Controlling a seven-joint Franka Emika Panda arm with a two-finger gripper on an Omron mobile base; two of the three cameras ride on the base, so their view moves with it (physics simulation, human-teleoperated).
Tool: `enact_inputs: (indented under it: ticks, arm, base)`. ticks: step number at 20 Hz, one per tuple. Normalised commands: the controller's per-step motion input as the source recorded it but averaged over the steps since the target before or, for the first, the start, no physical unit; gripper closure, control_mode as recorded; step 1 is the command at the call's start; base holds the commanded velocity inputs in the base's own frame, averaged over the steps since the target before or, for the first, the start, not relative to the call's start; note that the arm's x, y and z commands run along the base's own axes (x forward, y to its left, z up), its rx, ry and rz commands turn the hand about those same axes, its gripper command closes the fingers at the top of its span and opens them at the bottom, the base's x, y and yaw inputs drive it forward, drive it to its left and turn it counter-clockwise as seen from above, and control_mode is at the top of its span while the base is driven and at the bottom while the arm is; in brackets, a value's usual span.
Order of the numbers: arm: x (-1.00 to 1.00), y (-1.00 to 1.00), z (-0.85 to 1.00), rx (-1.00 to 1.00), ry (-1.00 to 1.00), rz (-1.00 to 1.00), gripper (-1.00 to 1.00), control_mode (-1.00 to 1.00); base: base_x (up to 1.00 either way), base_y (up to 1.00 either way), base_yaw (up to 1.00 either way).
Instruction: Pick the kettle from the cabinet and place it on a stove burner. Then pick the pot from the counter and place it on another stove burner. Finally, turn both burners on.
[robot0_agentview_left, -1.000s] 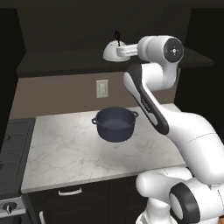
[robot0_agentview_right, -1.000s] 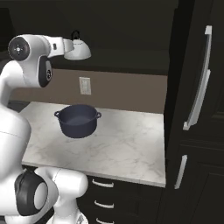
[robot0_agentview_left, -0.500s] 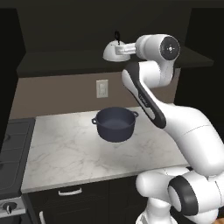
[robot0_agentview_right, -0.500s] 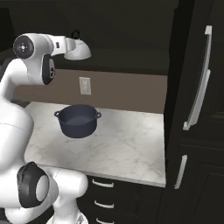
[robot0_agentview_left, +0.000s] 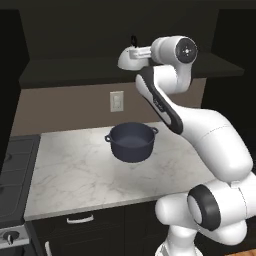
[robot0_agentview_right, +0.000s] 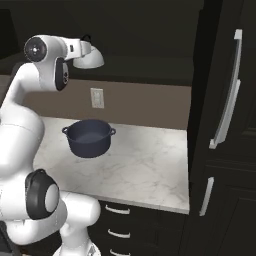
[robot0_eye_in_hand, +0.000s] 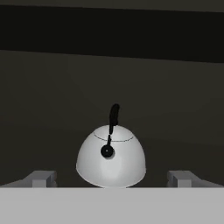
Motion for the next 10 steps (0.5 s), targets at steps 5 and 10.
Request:
enact_inputs:
  ticks: [5, 10]
  arm:
    - [0.23, 0.02, 0.0, 0.0, 0.0, -0.05, -1.0, -1.0]
    - [0.22, 0.04, 0.0, 0.0, 0.0, -0.07, -1.0, -1.0]
  base:
    - [0.0, 0.0, 0.0]
    - [0.0, 0.0, 0.0]
